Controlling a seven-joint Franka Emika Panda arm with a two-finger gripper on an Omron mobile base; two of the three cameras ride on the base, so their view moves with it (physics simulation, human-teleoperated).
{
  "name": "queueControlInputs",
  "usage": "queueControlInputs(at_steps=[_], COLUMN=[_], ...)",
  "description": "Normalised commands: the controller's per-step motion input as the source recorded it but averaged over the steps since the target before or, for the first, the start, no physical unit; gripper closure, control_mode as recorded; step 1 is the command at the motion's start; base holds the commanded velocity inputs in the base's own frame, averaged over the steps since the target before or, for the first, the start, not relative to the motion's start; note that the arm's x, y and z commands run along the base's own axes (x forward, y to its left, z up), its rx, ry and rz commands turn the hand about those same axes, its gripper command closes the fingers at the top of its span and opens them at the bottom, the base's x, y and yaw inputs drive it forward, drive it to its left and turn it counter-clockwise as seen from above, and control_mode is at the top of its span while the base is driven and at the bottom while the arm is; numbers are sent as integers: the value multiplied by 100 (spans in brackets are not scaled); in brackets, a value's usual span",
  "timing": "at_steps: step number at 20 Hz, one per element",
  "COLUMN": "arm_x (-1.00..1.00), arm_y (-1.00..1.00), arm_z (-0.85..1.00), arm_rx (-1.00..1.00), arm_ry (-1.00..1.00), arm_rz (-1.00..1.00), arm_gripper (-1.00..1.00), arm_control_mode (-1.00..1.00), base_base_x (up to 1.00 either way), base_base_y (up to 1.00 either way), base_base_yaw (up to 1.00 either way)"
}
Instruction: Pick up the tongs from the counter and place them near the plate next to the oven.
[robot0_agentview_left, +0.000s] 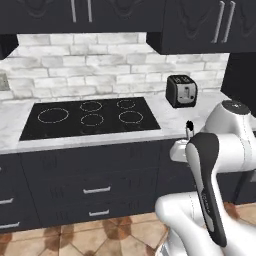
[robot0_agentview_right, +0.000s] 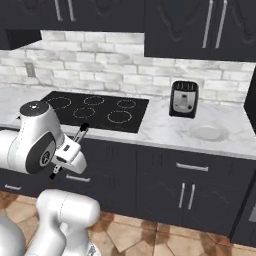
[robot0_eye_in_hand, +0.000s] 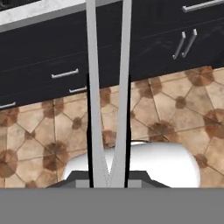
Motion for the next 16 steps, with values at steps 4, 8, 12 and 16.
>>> queueControlInputs(at_steps=[4,8,12,16], arm_x=[0,0,0,0], arm_y=[0,0,0,0], arm_z=[0,0,0,0], arm_rx=[0,0,0,0], arm_ry=[0,0,0,0], arm_rz=[0,0,0,0], arm_gripper=[100,100,100,100], arm_control_mode=[100,100,100,100], base_base_x=[5,22,32,53], base_base_y=[-96,-69,-58,-23], base_base_yaw=[-18,-5,0,0])
